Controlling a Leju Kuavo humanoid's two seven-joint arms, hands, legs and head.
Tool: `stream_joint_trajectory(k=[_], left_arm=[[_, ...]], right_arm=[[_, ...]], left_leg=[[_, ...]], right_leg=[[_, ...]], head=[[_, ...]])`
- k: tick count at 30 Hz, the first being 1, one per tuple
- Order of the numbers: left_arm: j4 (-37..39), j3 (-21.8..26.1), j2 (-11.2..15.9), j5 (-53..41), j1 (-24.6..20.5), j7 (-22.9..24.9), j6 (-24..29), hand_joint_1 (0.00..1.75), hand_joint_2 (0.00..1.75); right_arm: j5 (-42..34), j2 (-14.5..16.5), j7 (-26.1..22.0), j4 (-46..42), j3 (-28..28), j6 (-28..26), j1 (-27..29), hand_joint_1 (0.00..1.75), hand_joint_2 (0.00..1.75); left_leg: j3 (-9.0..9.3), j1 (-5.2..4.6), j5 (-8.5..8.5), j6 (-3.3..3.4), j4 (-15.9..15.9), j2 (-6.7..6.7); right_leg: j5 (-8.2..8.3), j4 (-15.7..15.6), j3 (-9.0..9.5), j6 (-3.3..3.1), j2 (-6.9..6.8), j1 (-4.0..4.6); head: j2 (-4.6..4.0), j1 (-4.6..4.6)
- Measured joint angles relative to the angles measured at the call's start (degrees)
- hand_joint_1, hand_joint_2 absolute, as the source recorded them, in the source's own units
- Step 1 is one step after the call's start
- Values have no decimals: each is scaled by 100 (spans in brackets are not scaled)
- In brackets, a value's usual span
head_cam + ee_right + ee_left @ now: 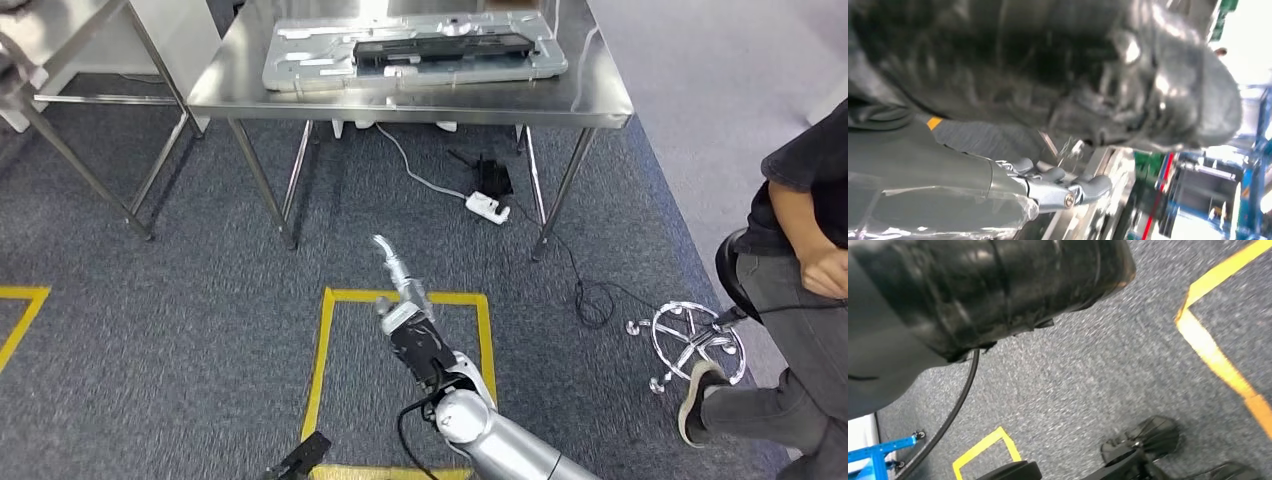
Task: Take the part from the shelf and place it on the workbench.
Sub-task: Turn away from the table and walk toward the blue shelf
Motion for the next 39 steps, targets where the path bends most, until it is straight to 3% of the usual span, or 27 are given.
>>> stream_joint_trajectory(k=[1,2,4,5,6,8,9,11,12,13,16,17,18,19,20,21,23,24,25,27,28,29,31,33,34,37,39], left_arm=[[0,-1,0,-5,-2,-1,-17,0,0],[0,-3,-1,-9,-4,-2,-31,0,0],[0,-8,-2,-16,-10,-10,-40,0,0],[0,-10,-3,-16,-13,-15,-40,0,0],[0,-11,-4,-15,-16,-20,-37,0,0],[0,-12,-4,-14,-25,-40,-24,0,0],[0,-14,-4,-14,-30,-55,-17,0,0],[1,-25,-4,-11,-33,-81,-9,0,0],[1,-34,-4,-7,-27,-93,-11,0,0],[2,-41,-4,-2,-17,-107,-14,0,0],[2,-49,-4,15,15,-162,-29,0,0],[2,-51,-4,19,24,-177,-34,0,0],[2,-53,-5,21,32,-187,-38,0,0],[2,-55,-5,22,40,-193,-41,0,0],[2,-58,-5,22,44,-196,-46,0,0],[2,-60,-5,22,43,-200,-51,0,0],[2,-66,-5,22,23,-209,-52,0,0],[2,-73,-5,29,12,-218,-47,0,0],[2,-81,-6,41,10,-228,-42,0,0],[2,-95,-7,82,35,-249,-32,0,0],[2,-97,-7,99,52,-254,-28,0,0],[2,-97,-8,114,65,-257,-25,0,0],[2,-98,-8,141,91,-263,-22,0,0],[2,-98,-9,171,140,-275,-21,0,0],[2,-98,-9,185,169,-283,-21,0,0],[2,-101,-10,209,211,-291,-23,0,0],[2,-107,-15,209,207,-298,-28,0,0]], right_arm=[[32,-25,-55,53,-26,-51,41,0,0],[72,-44,-50,83,-38,-88,68,0,0],[128,-66,24,126,-57,-123,103,0,0],[140,-72,49,136,-71,-128,113,0,0],[147,-75,63,141,-89,-131,114,0,0],[158,-74,55,140,-121,-136,106,0,0],[164,-73,44,139,-133,-139,105,0,0],[193,-71,12,138,-142,-155,110,0,0],[215,-68,-2,130,-144,-172,110,0,0],[244,-64,-8,111,-146,-200,111,0,0],[338,-56,70,11,-150,-280,113,0,0],[362,-55,111,-16,-150,-294,115,0,0],[379,-55,141,-37,-150,-305,118,0,0],[393,-55,159,-56,-150,-314,120,0,0],[406,-55,172,-71,-151,-323,122,0,0],[414,-54,184,-89,-154,-329,125,0,0],[393,-57,219,-100,-186,-333,136,0,0],[352,-61,227,-76,-215,-321,148,0,0],[290,-65,202,-8,-249,-293,163,0,0],[127,-86,17,265,-322,-198,214,0,0],[41,-106,-81,435,-357,-151,245,0,0],[-51,-130,-135,604,-395,-112,275,0,0],[-270,-178,-134,961,-471,-16,342,0,0],[-492,-218,-207,1370,-550,124,438,0,0],[-591,-240,-271,1563,-586,191,486,0,0],[-924,-279,-377,2042,-718,359,553,0,0],[-1061,-283,-428,2313,-841,433,591,0,0]], left_leg=[[-98,-3,68,8,17,8],[-200,-6,133,5,37,19],[-422,-1,253,-18,102,39],[-536,4,305,-40,152,43],[-643,6,345,-68,214,43],[-789,1,411,-136,341,43],[-823,-3,449,-174,374,43],[-857,14,533,-250,381,39],[-899,29,475,-284,418,33],[-963,41,298,-313,541,28],[-1190,55,-570,-380,1455,23],[-1219,56,-693,-390,1777,23],[-1187,56,-664,-391,1982,23],[-1076,55,-530,-378,2025,23],[-866,51,-375,-351,1881,21],[-549,43,-296,-309,1562,20],[181,-5,-449,-220,661,20],[417,-35,-561,-186,326,21],[528,-64,-618,-158,123,23],[494,-65,-510,-97,15,32],[455,-57,-431,-56,-16,39],[406,-45,-347,-24,-40,45],[261,-49,-223,16,-29,51],[102,-48,-125,10,8,51],[26,-44,-89,-3,37,39],[-182,-32,-48,-72,198,-30],[-281,-38,-48,-129,301,-68]], right_leg=[[-232,391,-78,19,5,-9],[-309,717,-107,36,8,-21],[-84,903,67,67,8,-56],[64,717,294,80,8,-77],[92,373,614,88,9,-96],[-92,-344,1153,60,29,-94],[-190,-544,1284,29,43,-81],[-150,-604,1246,-63,49,-69],[-88,-609,1193,-115,42,-71],[-11,-620,1123,-167,32,-76],[238,-627,842,-252,23,-65],[316,-625,739,-258,22,-54],[395,-623,632,-259,20,-41],[477,-621,520,-258,18,-28],[558,-621,412,-255,19,-14],[633,-618,323,-249,23,-3],[748,-608,216,-210,26,18],[807,-616,201,-180,18,15],[868,-635,193,-143,6,8],[948,-666,173,-68,-2,-13],[855,-576,124,-35,3,-21],[676,-374,37,-7,11,-24],[155,342,-206,34,18,-42],[-117,853,-283,69,17,-61],[-105,816,-164,81,18,-74],[135,-175,595,86,128,-113],[160,-519,812,30,188,-110]], head=[[0,6],[0,9],[0,9],[0,10],[1,11],[1,10],[1,16],[1,36],[1,40],[0,34],[0,1],[0,-2],[0,-2],[0,-3],[0,-3],[1,-3],[1,0],[1,3],[0,2],[0,3],[0,9],[0,21],[0,41],[0,48],[0,49],[0,49],[0,39]])
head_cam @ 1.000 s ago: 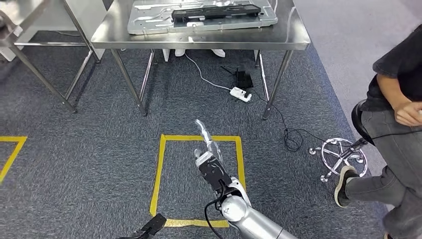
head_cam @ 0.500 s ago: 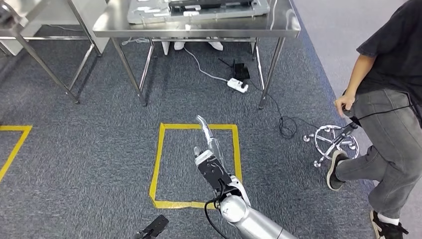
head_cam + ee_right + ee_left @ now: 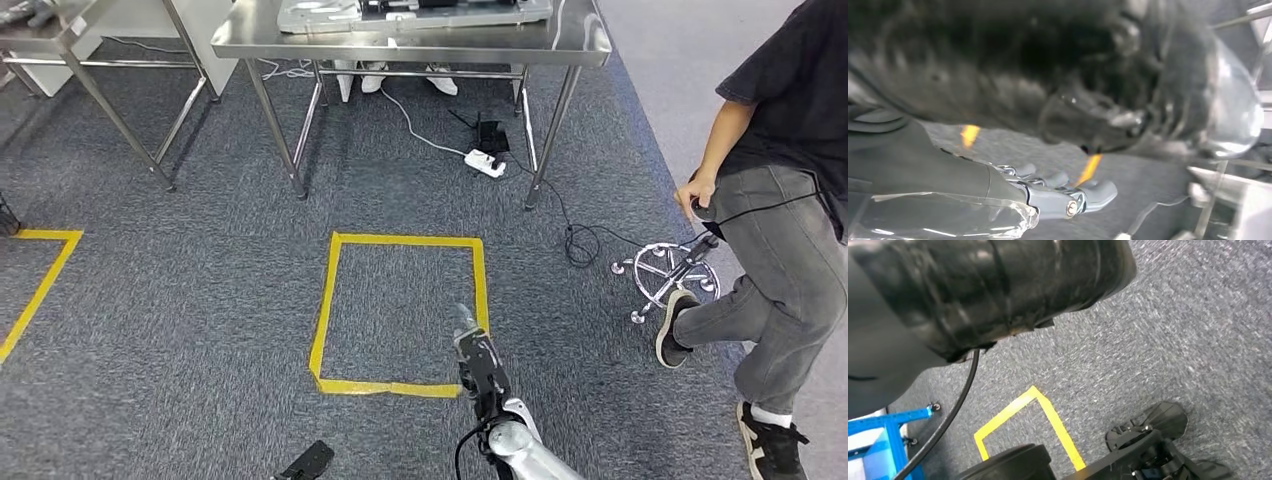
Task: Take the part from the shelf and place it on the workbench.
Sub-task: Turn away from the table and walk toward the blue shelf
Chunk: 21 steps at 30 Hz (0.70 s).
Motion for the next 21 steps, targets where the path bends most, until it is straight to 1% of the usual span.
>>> stream_joint_trajectory(k=[1,3,4,5,7,8,9,10,11,12,13,14,15,16,17,18,19,20,21], left_arm=[[0,-4,-2,-1,2,-4,-3,0,0],[0,-14,-5,-3,15,-12,-8,0,0],[0,-18,-5,-4,19,-13,-8,0,0],[0,-22,-5,-5,20,-15,-9,0,0],[0,-29,-5,-8,18,-19,-15,0,0],[0,-31,-5,-9,24,-19,-24,0,0],[0,-33,-6,-9,35,-15,-33,0,0],[0,-34,-7,-9,48,-9,-40,0,0],[0,-34,-7,-9,58,-2,-44,0,0],[0,-34,-7,-9,62,4,-43,0,0],[0,-34,-7,-9,58,11,-43,0,0],[0,-34,-8,-9,51,22,-44,0,0],[0,-34,-10,-7,47,41,-49,0,0],[0,-35,-13,-4,51,67,-60,0,0],[0,-36,-15,1,67,92,-75,0,0],[1,-36,-16,7,96,113,-93,0,0],[2,-37,-17,11,128,125,-109,0,0],[4,-37,-18,15,154,129,-121,0,0],[7,-37,-24,17,171,128,-128,0,0]], right_arm=[[-24,-3,-28,114,-49,17,27,0,0],[-16,0,-68,272,-98,23,55,0,0],[0,13,-73,330,-117,17,45,0,0],[20,30,-74,383,-137,7,29,0,0],[59,64,-73,481,-173,-18,7,0,0],[71,79,-71,525,-181,-23,6,0,0],[82,94,-69,568,-185,-18,7,0,0],[95,115,-68,605,-186,-7,8,0,0],[107,138,-68,634,-186,8,6,0,0],[121,163,-68,656,-186,21,3,0,0],[133,188,-69,674,-187,28,-2,0,0],[141,207,-70,693,-187,34,-8,0,0],[144,225,-71,712,-187,41,-13,0,0],[144,244,-72,731,-188,56,-16,0,0],[141,263,-72,749,-188,80,-18,0,0],[131,284,-72,767,-189,113,-21,0,0],[108,302,-74,783,-190,154,-23,0,0],[74,312,-76,798,-191,206,-23,0,0],[33,316,-79,814,-192,255,-16,0,0]], left_leg=[[-27,-2,8,-33,20,-22],[-61,11,7,-91,56,-52],[-108,19,-57,-125,147,-48],[-202,26,-188,-158,347,-37],[-495,42,-559,-218,1011,-12],[-641,48,-704,-239,1347,-8],[-715,52,-758,-249,1540,0],[-689,53,-716,-249,1538,13],[-546,52,-583,-236,1314,39],[-312,46,-408,-209,929,108],[-82,25,-283,-172,523,227],[90,1,-190,-136,201,320],[175,-24,-154,-104,15,384],[180,-48,-152,-76,-48,388],[166,-55,-117,-50,-68,324],[175,-42,-79,-22,-102,272],[187,-28,-34,10,-140,221],[194,-10,12,44,-178,172],[194,6,48,70,-197,123]], right_leg=[[1,2,-9,-40,-19,18],[39,-14,-17,-127,-103,19],[60,-27,-23,-170,-139,13],[82,-41,-33,-206,-176,6],[103,-44,-65,-244,-257,16],[111,-43,-83,-254,-306,25],[119,-41,-102,-259,-357,33],[127,-38,-117,-261,-407,40],[135,-36,-128,-259,-458,45],[142,-35,-131,-252,-509,51],[149,-33,-129,-240,-559,62],[156,-33,-125,-221,-609,69],[166,-36,-120,-197,-658,73],[178,-45,-115,-169,-708,72],[190,-59,-106,-139,-756,67],[186,-62,-104,-103,-751,61],[135,-17,-118,-71,-663,50],[14,131,-176,-46,-533,41],[-163,387,-280,-26,-382,31]], head=[[0,-4],[0,-9],[0,-20],[0,-32],[0,-56],[0,-58],[0,-58],[0,-58],[0,-59],[0,-59],[0,-59],[0,-55],[0,-56],[0,-52],[0,-52],[0,-52],[0,-47],[0,-41],[0,-29]])
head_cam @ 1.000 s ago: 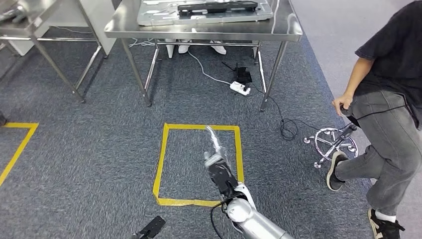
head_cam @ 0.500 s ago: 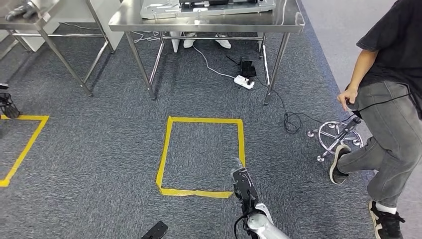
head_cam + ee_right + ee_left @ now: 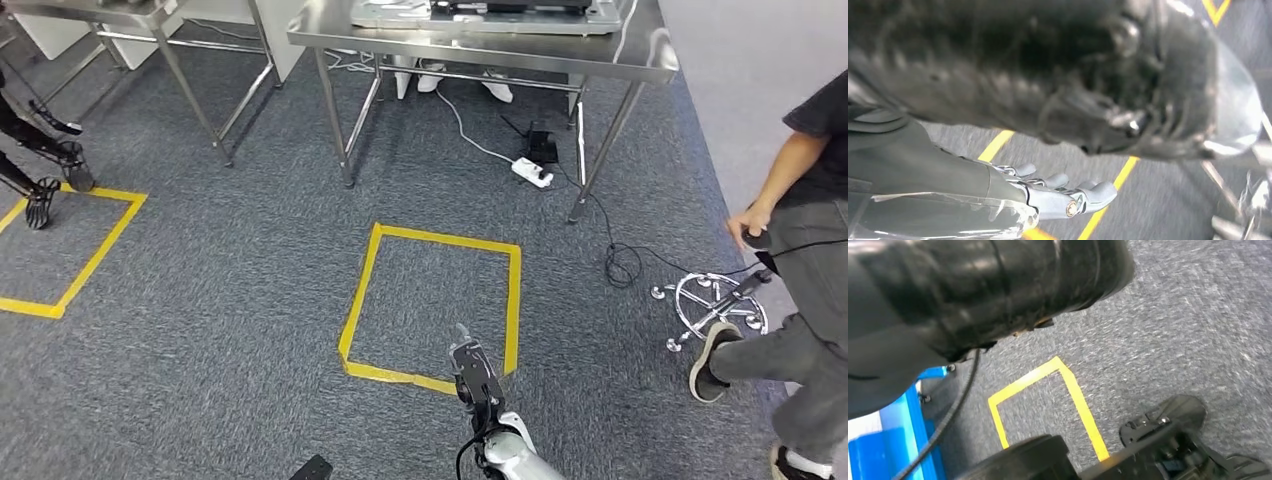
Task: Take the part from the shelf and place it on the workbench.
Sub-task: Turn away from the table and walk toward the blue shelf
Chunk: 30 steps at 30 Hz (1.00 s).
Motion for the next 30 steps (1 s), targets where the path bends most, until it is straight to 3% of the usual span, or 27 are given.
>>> stream_joint_trajectory(k=[2,3,4,6,8,10,11,12,14,16,18,19,20,21,23,25,27,28,30], left_arm=[[2,-1,-17,1,21,-7,-11,0,0],[2,-1,-27,3,38,-10,-15,0,0],[2,-2,-32,7,59,-14,-18,0,0],[2,-2,-38,14,87,-19,-19,0,0],[2,-4,-44,11,82,-20,-18,0,0],[3,-9,-47,-1,75,-18,-9,0,0],[3,-16,-48,-6,83,-17,2,0,0],[3,-24,-48,-9,101,-20,18,0,0],[3,-37,-49,-10,131,-38,50,0,0],[3,-44,-49,-10,125,-63,67,0,0],[2,-60,-50,-9,118,-74,70,0,0],[2,-71,-51,-9,127,-75,71,0,0],[2,-81,-52,-9,138,-76,70,0,0],[2,-89,-53,-11,146,-75,69,0,0],[2,-99,-53,-16,132,-63,67,0,0],[2,-110,-53,-19,99,-32,77,0,0],[3,-126,-53,-12,97,5,99,0,0],[4,-132,-55,-4,113,22,109,0,0],[5,-136,-59,48,139,60,119,0,0]], right_arm=[[-92,-1,-10,44,-7,97,33,0,0],[-145,-3,-21,69,-13,148,51,0,0],[-209,-4,-39,91,-26,212,64,0,0],[-356,-4,-91,120,-70,363,73,0,0],[-481,-2,-150,143,-128,494,74,0,0],[-567,5,-204,160,-177,605,99,0,0],[-597,14,-235,165,-195,660,115,0,0],[-620,29,-265,170,-207,713,128,0,0],[-620,84,-329,178,-219,786,140,0,0],[-596,135,-370,188,-221,810,174,0,0],[-591,155,-383,208,-221,811,231,0,0],[-591,160,-385,219,-221,811,251,0,0],[-590,168,-385,230,-221,812,262,0,0],[-577,179,-384,238,-221,809,263,0,0],[-489,206,-372,255,-221,750,257,0,0],[-330,230,-310,310,-213,615,255,0,0],[-174,254,-196,408,-184,468,265,0,0],[-105,261,-133,465,-164,398,274,0,0],[29,257,10,603,-116,258,304,0,0]], left_leg=[[-45,-4,29,32,10,-134],[-63,-4,34,34,25,-209],[-80,-3,35,31,47,-289],[-107,7,21,7,114,-447],[-169,10,-12,-47,210,-592],[-248,23,-17,-119,264,-710],[-278,37,-5,-159,264,-768],[-297,53,2,-193,256,-768],[-399,52,-101,-253,422,-520],[-687,52,-401,-301,997,-207],[-1019,71,-648,-339,1652,-140],[-1075,76,-641,-346,1765,-131],[-1016,79,-536,-344,1658,-114],[-844,78,-362,-331,1346,-71],[-414,43,-83,-275,555,163],[-232,-12,-11,-208,185,298],[-219,-35,16,-144,148,182],[-190,-27,45,-114,107,120],[-128,5,104,-48,24,2]], right_leg=[[-372,723,-299,16,163,-7],[-444,975,-403,24,183,-8],[-413,1052,-426,28,195,-11],[-78,561,-168,32,264,-35],[148,-87,150,30,520,-80],[151,-302,234,7,659,-82],[168,-318,230,-20,605,-68],[185,-340,235,-59,542,-59],[222,-403,256,-143,417,-60],[232,-435,268,-193,264,-46],[223,-435,264,-210,80,-24],[218,-435,263,-211,-7,-17],[215,-435,263,-211,-86,-11],[213,-435,266,-207,-155,-7],[203,-435,283,-182,-280,9],[190,-442,308,-122,-385,12],[180,-466,344,-45,-484,1],[158,-451,360,-7,-451,-11],[-49,-177,273,39,-193,-22]], head=[[0,17],[0,22],[0,22],[0,23],[1,18],[1,15],[1,15],[0,17],[0,-11],[0,-47],[0,-56],[0,-57],[0,-57],[0,-58],[0,-56],[0,-52],[0,-50],[0,-44],[0,-24]])
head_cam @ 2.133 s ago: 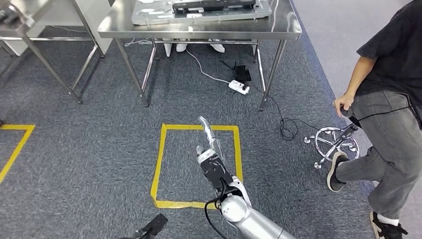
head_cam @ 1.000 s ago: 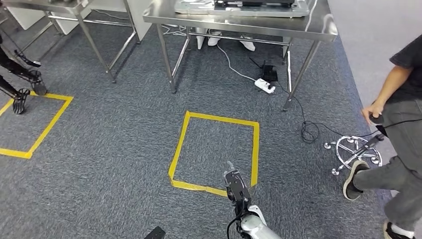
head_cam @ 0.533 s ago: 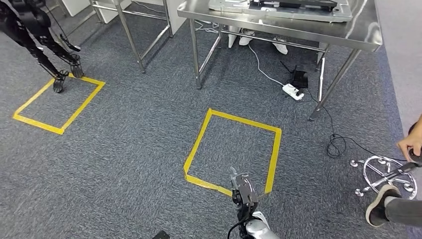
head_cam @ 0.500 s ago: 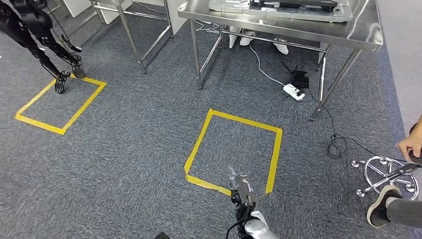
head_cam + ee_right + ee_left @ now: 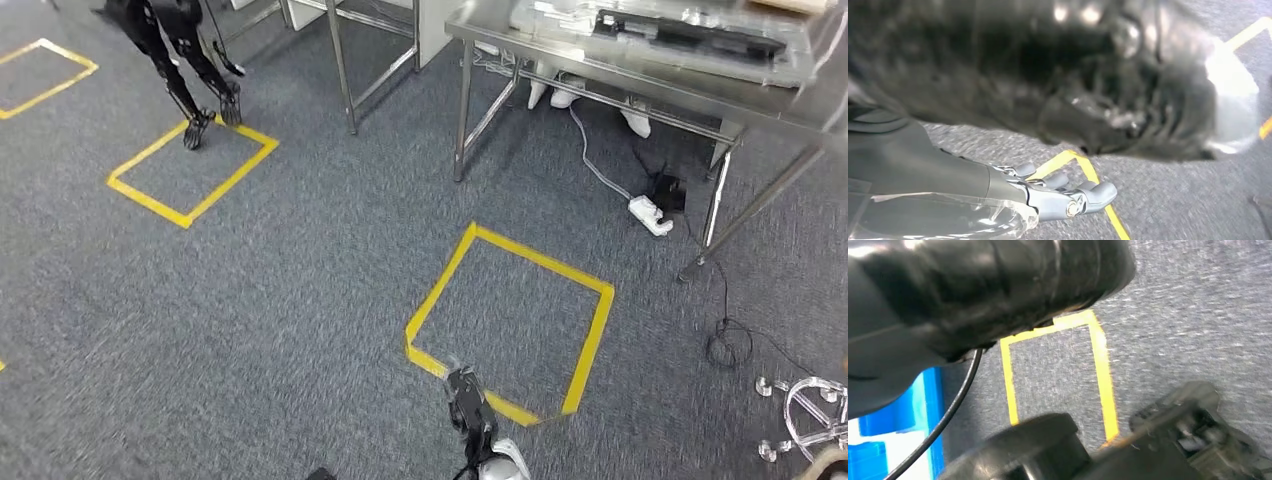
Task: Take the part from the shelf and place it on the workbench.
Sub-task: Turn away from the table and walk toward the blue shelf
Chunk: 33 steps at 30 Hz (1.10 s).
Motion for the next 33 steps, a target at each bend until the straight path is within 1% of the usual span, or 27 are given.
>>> stream_joint_trajectory(k=[1,3,4,5,6,8,10,11,12,13,15,16,17,18,19,20,21,22,23,24,25,26,28,29,30,32,33], left_arm=[[1,0,-5,40,7,10,8,0,0],[1,0,-12,138,16,19,55,0,0],[2,0,-15,180,28,18,85,0,0],[2,0,-16,215,44,17,114,0,0],[3,0,-16,238,58,17,135,0,0],[3,0,-18,256,65,17,153,0,0],[3,0,-21,260,54,17,160,0,0],[3,0,-22,261,53,18,162,0,0],[4,0,-21,264,61,21,165,0,0],[4,0,-21,271,74,28,166,0,0],[6,0,-20,295,82,62,162,0,0],[6,0,-20,312,76,81,158,0,0],[5,0,-20,328,68,101,156,0,0],[5,0,-21,342,65,114,154,0,0],[5,0,-21,354,72,123,154,0,0],[5,0,-21,361,86,129,157,0,0],[5,0,-22,363,101,132,162,0,0],[5,0,-22,364,111,134,168,0,0],[5,0,-22,364,110,137,173,0,0],[5,0,-21,364,103,141,176,0,0],[5,0,-21,364,91,144,175,0,0],[6,0,-21,364,83,147,173,0,0],[6,0,-24,364,89,154,168,0,0],[6,0,-26,364,99,156,169,0,0],[7,0,-28,363,106,159,172,0,0],[8,0,-34,360,97,157,182,0,0],[9,0,-38,357,87,154,186,0,0]], right_arm=[[54,-14,86,88,25,-56,29,0,0],[157,-57,303,264,69,-133,130,0,0],[212,-84,431,343,89,-147,183,0,0],[267,-113,561,409,110,-137,220,0,0],[317,-143,679,464,131,-105,236,0,0],[375,-200,837,555,168,-10,227,0,0],[394,-244,917,626,197,44,212,0,0],[396,-261,950,658,210,53,207,0,0],[397,-272,992,683,220,56,201,0,0],[399,-282,1048,705,226,65,191,0,0],[417,-297,1203,744,245,95,177,0,0],[439,-311,1298,775,260,111,183,0,0],[469,-328,1391,812,280,119,205,0,0],[502,-352,1486,855,301,120,239,0,0],[542,-379,1582,898,325,115,283,0,0],[578,-405,1672,936,344,107,328,0,0],[610,-430,1757,969,356,99,370,0,0],[644,-450,1833,999,366,92,407,0,0],[676,-468,1891,1024,377,88,438,0,0],[714,-485,1939,1048,400,83,465,0,0],[763,-502,1978,1072,432,75,490,0,0],[821,-518,2011,1093,475,63,514,0,0],[963,-537,2070,1128,572,18,548,0,0],[1043,-546,2093,1141,632,-14,556,0,0],[1119,-553,2112,1150,699,-53,559,0,0],[1240,-577,2149,1175,849,-127,577,0,0],[1277,-586,2167,1189,919,-154,601,0,0]], left_leg=[[-2,6,14,20,-15,-56],[-19,5,23,50,-7,-211],[-26,2,21,50,5,-302],[-32,1,17,46,24,-393],[-36,3,8,37,49,-478],[-60,1,-29,2,123,-621],[-113,6,-52,-52,181,-747],[-137,14,-48,-85,188,-802],[-161,29,-37,-119,178,-856],[-177,36,-41,-148,188,-820],[-309,27,-187,-201,438,-532],[-444,27,-334,-221,724,-345],[-629,30,-501,-245,1083,-223],[-809,44,-632,-263,1424,-177],[-930,59,-685,-278,1648,-154],[-952,71,-640,-287,1681,-134],[-856,79,-503,-289,1495,-97],[-658,82,-313,-281,1132,-10],[-446,68,-173,-262,735,141],[-264,50,-72,-235,405,280],[-155,27,-36,-203,212,374],[-132,1,-50,-172,150,399],[-111,-2,-30,-101,113,259],[-83,9,-13,-65,73,189],[-47,24,8,-26,34,124],[-13,33,32,27,-3,-10],[-16,29,35,43,0,-93]], right_leg=[[-175,298,-123,6,173,-11],[-492,994,-452,5,339,-6],[-520,1178,-551,4,368,-3],[-436,1162,-559,0,387,-2],[-256,929,-464,-6,415,-6],[96,199,-145,-14,634,-32],[199,-192,31,-26,812,-48],[181,-210,45,-41,809,-36],[196,-220,54,-71,746,-31],[212,-246,68,-107,687,-25],[238,-308,102,-182,554,-29],[238,-326,115,-209,474,-21],[230,-333,122,-228,384,-10],[219,-333,124,-238,289,-1],[209,-332,125,-242,193,6],[199,-331,128,-239,106,10],[189,-331,134,-230,28,12],[178,-331,146,-216,-42,13],[167,-333,163,-198,-103,17],[151,-332,183,-172,-161,30],[139,-336,204,-142,-215,36],[130,-344,227,-108,-270,38],[108,-365,272,-28,-360,23],[71,-338,281,6,-295,10],[-19,-221,240,30,-161,-3],[-339,374,-42,41,196,-24],[-500,769,-249,38,296,-24]], head=[[-1,12],[-1,22],[-1,24],[-1,24],[-1,24],[-1,22],[-1,19],[-1,18],[-1,17],[-1,17],[-1,-10],[-1,-23],[-1,-35],[-1,-35],[-1,-35],[-1,-35],[-1,-35],[-1,-35],[-1,-35],[-1,-34],[-1,-28],[-1,-23],[0,-15],[0,-7],[0,3],[0,24],[0,26]])
